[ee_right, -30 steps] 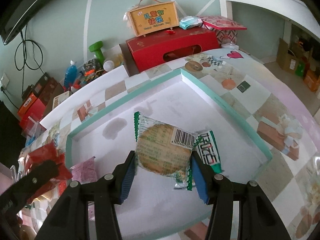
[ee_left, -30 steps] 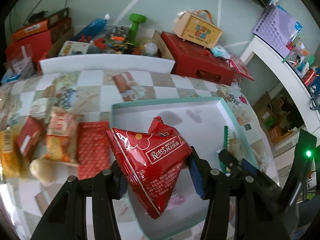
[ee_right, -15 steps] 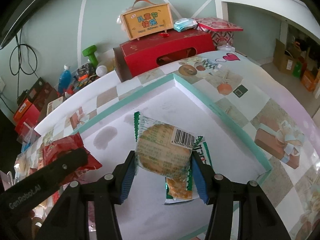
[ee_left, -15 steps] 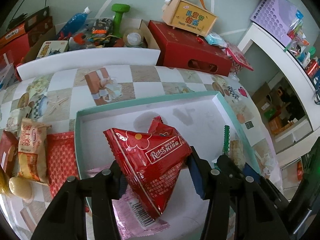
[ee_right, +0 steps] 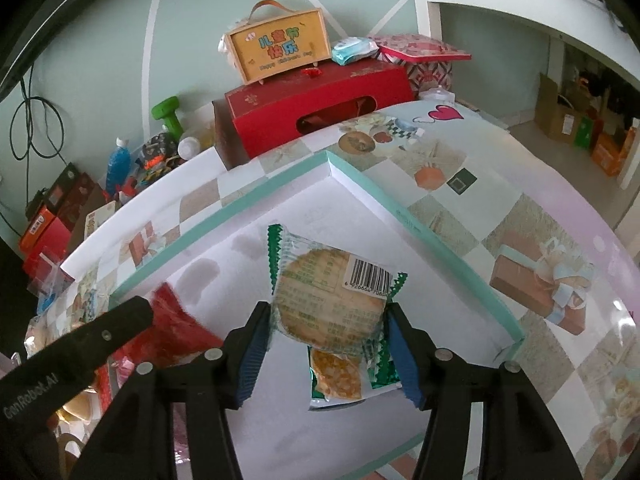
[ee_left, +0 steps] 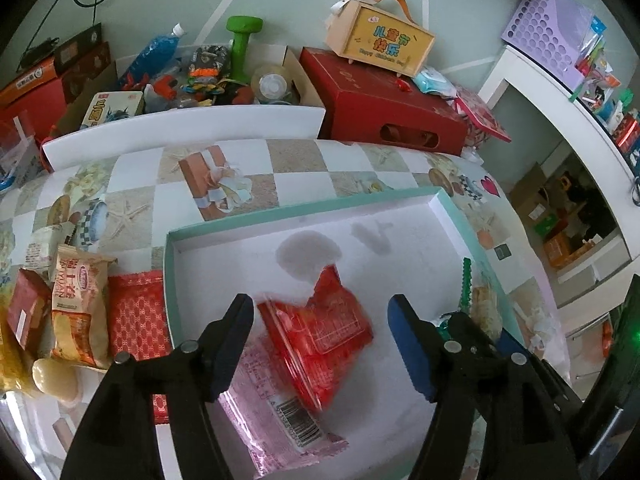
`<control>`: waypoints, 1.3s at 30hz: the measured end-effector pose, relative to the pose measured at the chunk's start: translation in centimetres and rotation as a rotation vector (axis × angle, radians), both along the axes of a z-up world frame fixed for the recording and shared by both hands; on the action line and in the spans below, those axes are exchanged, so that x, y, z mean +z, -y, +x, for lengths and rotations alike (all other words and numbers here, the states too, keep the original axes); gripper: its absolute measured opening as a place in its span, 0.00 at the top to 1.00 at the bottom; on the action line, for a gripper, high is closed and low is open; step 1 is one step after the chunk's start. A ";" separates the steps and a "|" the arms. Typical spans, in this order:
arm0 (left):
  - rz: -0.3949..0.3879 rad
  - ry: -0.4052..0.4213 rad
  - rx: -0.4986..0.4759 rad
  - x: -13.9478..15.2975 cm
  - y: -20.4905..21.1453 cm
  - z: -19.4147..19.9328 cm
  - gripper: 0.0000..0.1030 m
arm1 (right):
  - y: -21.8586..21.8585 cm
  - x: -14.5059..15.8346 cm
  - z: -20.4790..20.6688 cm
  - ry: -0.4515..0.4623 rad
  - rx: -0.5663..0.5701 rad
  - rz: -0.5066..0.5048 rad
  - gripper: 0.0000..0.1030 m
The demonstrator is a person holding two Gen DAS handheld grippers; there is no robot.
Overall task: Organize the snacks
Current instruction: 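Carry the red pouch and biscuit pack into the tray and release both, then grasp the green pack with the left gripper while the right grasps the cream bun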
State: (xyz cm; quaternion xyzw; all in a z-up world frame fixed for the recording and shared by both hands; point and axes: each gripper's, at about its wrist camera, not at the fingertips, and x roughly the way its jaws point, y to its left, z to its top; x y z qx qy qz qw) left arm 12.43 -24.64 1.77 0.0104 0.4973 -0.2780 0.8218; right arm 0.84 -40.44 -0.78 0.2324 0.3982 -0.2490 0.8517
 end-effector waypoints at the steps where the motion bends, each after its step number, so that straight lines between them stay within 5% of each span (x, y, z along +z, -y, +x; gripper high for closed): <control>1: 0.000 -0.001 0.004 0.0 0.0 0.0 0.32 | 0.0 0.0 0.0 -0.003 0.000 0.001 0.41; 5: 0.006 0.000 0.005 -0.1 -0.1 0.1 0.30 | 0.1 0.0 -0.1 -0.006 -0.004 -0.001 0.41; 7: 0.019 0.014 0.017 -0.1 -0.2 0.1 0.07 | 0.1 0.0 0.0 -0.005 -0.005 -0.004 0.25; 8: 0.026 0.028 0.029 0.0 -0.3 0.1 0.04 | 0.1 0.1 -0.1 -0.003 -0.013 -0.016 0.21; 19: 0.061 0.043 0.069 -0.5 -0.9 0.5 0.03 | 0.0 0.1 0.1 -0.025 -0.002 -0.039 0.14; 22: 0.056 0.055 0.077 -0.5 -1.0 0.4 0.00 | -0.1 0.1 0.1 -0.035 -0.008 -0.052 0.00; 39: 0.057 0.085 0.110 1.4 -3.5 -0.2 0.00 | 0.0 1.7 -0.8 -0.002 -0.045 -0.076 0.00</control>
